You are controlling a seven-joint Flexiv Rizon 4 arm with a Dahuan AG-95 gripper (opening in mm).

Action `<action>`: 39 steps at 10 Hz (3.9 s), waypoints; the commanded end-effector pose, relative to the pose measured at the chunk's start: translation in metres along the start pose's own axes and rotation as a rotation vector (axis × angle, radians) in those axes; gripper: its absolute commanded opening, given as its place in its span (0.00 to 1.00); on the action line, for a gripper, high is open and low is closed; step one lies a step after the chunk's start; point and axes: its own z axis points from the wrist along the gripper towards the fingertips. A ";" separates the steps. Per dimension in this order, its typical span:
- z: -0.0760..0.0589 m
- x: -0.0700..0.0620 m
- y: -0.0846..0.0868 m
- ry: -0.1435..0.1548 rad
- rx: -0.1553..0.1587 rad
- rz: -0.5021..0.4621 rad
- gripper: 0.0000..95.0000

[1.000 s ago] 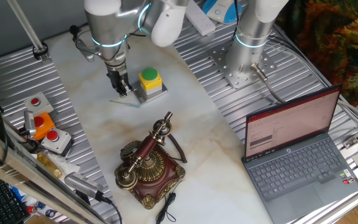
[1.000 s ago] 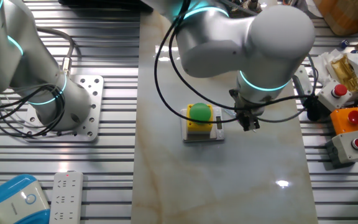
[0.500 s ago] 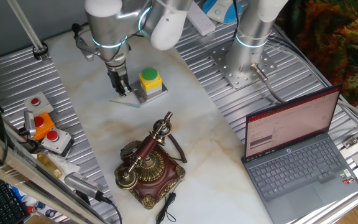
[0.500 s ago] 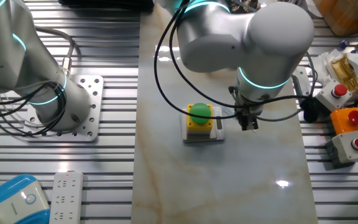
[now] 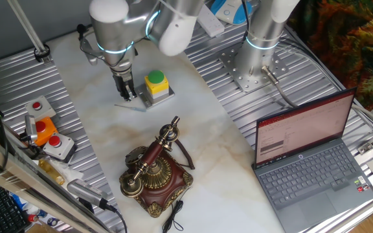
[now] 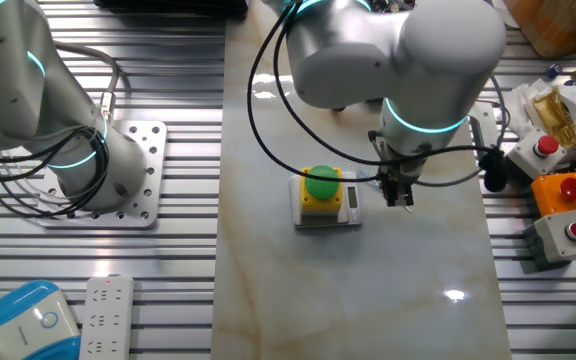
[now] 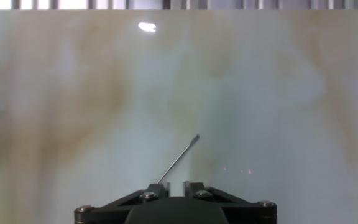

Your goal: Dial a number on an old rotary phone

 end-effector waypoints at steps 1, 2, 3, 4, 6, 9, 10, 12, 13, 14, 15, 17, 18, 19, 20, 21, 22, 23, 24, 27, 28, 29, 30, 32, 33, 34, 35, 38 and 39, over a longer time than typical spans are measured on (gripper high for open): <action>-0.001 0.000 0.000 0.004 -0.001 0.052 0.20; -0.001 0.000 0.000 -0.002 -0.002 0.079 0.00; -0.001 0.000 0.000 -0.004 0.001 0.100 0.00; -0.001 0.000 0.000 -0.003 0.007 0.126 0.00; -0.001 0.000 0.000 -0.005 0.008 0.145 0.00; -0.001 0.000 0.000 -0.002 -0.011 0.238 0.00; -0.001 0.000 0.000 -0.002 -0.014 0.252 0.00; -0.001 0.000 0.000 0.005 -0.016 0.252 0.00; -0.001 0.001 0.000 0.001 -0.023 0.253 0.00; -0.001 0.001 -0.001 -0.002 -0.046 0.254 0.00; -0.001 0.001 -0.002 -0.004 -0.053 0.254 0.00; -0.001 0.001 -0.002 -0.011 -0.043 0.254 0.00; -0.001 0.002 -0.002 -0.022 -0.040 0.250 0.00; -0.001 0.002 -0.002 -0.022 -0.033 0.246 0.00; -0.001 0.002 -0.002 -0.017 -0.035 0.253 0.00; -0.001 0.002 -0.002 -0.017 -0.040 0.248 0.00; -0.001 0.002 -0.002 -0.021 -0.042 0.242 0.00; -0.001 0.002 -0.002 -0.018 -0.040 0.222 0.00; -0.001 0.002 -0.002 -0.021 -0.041 0.196 0.00; -0.002 0.001 -0.002 -0.015 -0.017 0.168 0.20; -0.001 0.001 -0.001 -0.014 -0.013 0.160 0.20; 0.000 0.000 0.000 -0.016 -0.004 0.157 0.20; 0.001 0.000 0.000 -0.018 0.004 0.157 0.20; 0.002 -0.004 0.001 -0.022 0.008 0.158 0.00; 0.003 -0.006 0.002 -0.024 0.007 0.157 0.00; 0.004 -0.007 0.002 -0.028 0.003 0.147 0.00; 0.005 -0.009 0.003 -0.028 0.004 0.136 0.00; 0.009 -0.014 0.005 -0.025 0.023 0.102 0.20; 0.012 -0.017 0.007 -0.025 0.030 0.097 0.20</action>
